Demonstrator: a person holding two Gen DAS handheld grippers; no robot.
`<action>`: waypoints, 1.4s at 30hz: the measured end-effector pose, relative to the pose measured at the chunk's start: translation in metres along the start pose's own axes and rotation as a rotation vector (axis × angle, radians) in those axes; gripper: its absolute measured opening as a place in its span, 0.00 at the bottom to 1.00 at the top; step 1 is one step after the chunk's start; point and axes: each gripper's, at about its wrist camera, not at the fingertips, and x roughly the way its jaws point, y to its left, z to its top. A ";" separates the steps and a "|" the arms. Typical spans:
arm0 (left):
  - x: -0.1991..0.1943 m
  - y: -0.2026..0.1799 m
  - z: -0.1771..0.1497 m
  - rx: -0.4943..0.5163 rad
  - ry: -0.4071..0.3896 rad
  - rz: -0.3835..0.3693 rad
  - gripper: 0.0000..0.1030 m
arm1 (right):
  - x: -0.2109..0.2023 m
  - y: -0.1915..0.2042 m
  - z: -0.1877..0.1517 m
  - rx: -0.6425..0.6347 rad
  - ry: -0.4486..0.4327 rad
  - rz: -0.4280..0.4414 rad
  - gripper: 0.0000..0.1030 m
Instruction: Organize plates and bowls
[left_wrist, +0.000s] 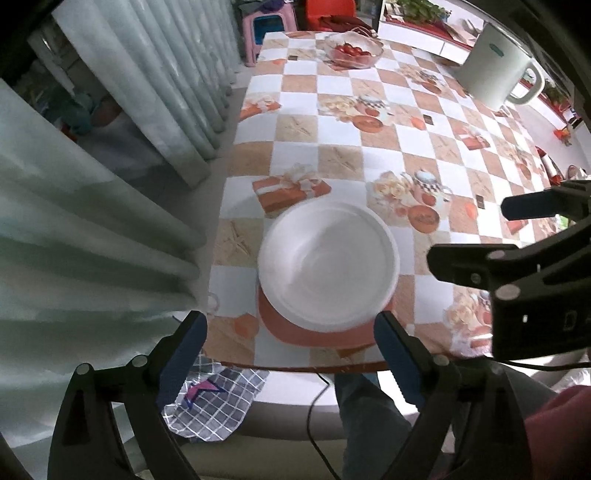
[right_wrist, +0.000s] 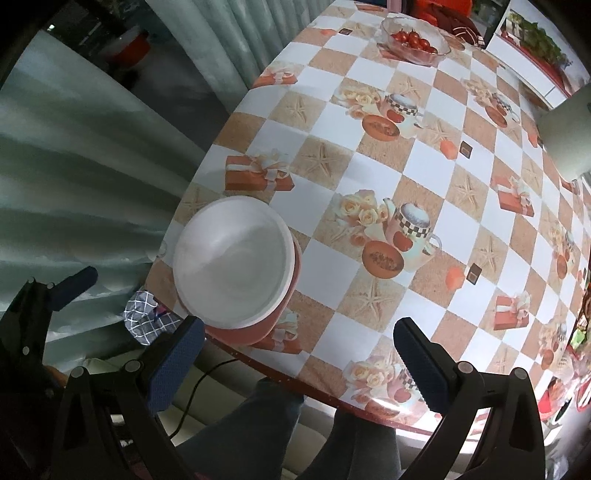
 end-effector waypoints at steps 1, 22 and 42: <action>0.000 0.000 -0.001 -0.006 0.006 -0.004 0.91 | 0.001 0.000 0.000 0.003 0.004 0.003 1.00; -0.009 -0.008 0.002 0.014 0.001 0.082 0.91 | 0.003 0.007 0.004 -0.020 0.033 0.001 1.00; -0.014 -0.015 0.004 0.019 -0.012 0.095 0.91 | -0.009 0.010 0.003 -0.052 -0.004 -0.029 1.00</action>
